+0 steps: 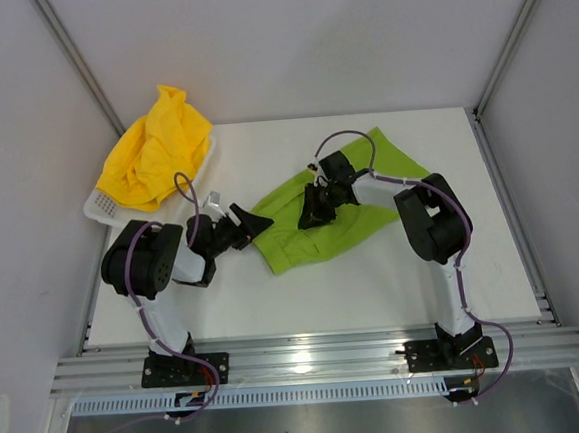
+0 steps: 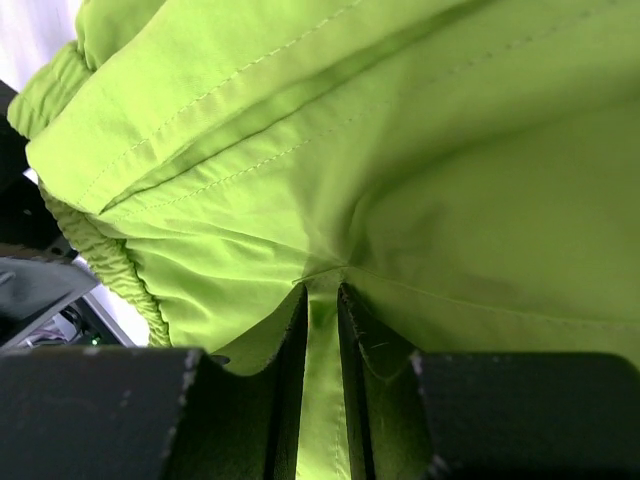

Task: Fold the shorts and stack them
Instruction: Fold the shorts

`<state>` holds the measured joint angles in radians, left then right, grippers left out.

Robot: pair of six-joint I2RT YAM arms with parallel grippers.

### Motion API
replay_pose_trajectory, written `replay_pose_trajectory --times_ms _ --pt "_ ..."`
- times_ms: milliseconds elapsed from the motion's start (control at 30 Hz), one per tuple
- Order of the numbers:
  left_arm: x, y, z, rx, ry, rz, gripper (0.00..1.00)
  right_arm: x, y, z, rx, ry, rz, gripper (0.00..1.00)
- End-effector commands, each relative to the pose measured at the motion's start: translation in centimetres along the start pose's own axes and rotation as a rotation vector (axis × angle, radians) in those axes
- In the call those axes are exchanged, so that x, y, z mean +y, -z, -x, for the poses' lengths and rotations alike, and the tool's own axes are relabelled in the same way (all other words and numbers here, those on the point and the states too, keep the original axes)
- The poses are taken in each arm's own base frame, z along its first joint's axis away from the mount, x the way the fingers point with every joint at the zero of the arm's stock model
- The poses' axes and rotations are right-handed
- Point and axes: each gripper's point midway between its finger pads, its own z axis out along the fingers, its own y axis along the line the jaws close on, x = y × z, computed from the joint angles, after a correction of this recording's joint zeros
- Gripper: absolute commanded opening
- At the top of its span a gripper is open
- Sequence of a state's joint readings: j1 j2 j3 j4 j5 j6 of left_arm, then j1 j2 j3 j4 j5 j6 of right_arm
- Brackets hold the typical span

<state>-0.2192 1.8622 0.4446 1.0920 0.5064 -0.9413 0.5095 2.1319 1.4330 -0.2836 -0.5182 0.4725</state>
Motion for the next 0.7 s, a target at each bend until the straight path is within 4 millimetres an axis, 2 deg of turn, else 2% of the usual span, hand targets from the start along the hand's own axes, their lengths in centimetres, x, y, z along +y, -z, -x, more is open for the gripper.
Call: replay_pose_trajectory --times_ms 0,67,100,167,200,233,300,333,433,500,533,600,633,667 --pt "3.0 0.9 -2.5 0.054 0.010 0.113 0.74 -4.0 -1.4 -0.5 -0.015 -0.037 -0.128 0.22" --pt "2.9 1.0 -2.6 0.052 0.012 0.105 0.65 -4.0 -1.4 -0.4 -0.018 -0.039 -0.126 0.22" --pt "3.0 1.0 -2.7 0.055 0.014 0.107 0.55 -4.0 -1.4 -0.5 -0.018 -0.042 -0.126 0.22" --pt "2.9 0.9 -2.6 0.057 0.013 0.107 0.40 -3.8 -1.4 -0.4 -0.022 -0.041 -0.123 0.22" --pt "2.8 0.8 -2.5 0.059 0.012 0.106 0.24 -3.6 -1.4 -0.5 -0.021 -0.037 -0.123 0.22" --pt "3.0 0.9 -2.7 0.074 0.021 0.123 0.16 -3.5 -1.3 -0.6 -0.019 -0.030 -0.128 0.22" --pt "2.6 0.2 -1.9 0.074 0.014 0.130 0.00 -3.0 -1.3 -1.2 -0.016 -0.013 -0.131 0.22" --pt "3.8 0.5 -2.6 0.115 0.033 0.198 0.00 -2.8 -1.2 -1.4 -0.021 -0.005 -0.140 0.22" --pt "3.7 0.1 -1.1 0.139 0.010 0.290 0.00 -1.6 -1.2 -2.6 -0.027 0.033 -0.145 0.22" --pt "4.0 0.7 -0.9 0.176 0.002 0.363 0.00 -0.5 -1.2 -3.8 -0.021 0.072 -0.149 0.22" --pt "3.0 0.6 0.5 0.149 -0.022 0.372 0.00 -0.3 -1.2 -3.9 -0.034 0.089 -0.165 0.22" --pt "2.3 0.9 2.0 0.155 -0.037 0.419 0.00 0.5 -1.0 -4.4 -0.045 0.119 -0.175 0.22" --pt "1.9 1.2 2.6 0.152 -0.040 0.431 0.00 1.1 -1.2 -4.7 -0.055 0.143 -0.185 0.22" --pt "2.4 1.8 2.4 0.184 -0.017 0.470 0.01 1.4 -1.3 -4.9 -0.064 0.151 -0.188 0.22"
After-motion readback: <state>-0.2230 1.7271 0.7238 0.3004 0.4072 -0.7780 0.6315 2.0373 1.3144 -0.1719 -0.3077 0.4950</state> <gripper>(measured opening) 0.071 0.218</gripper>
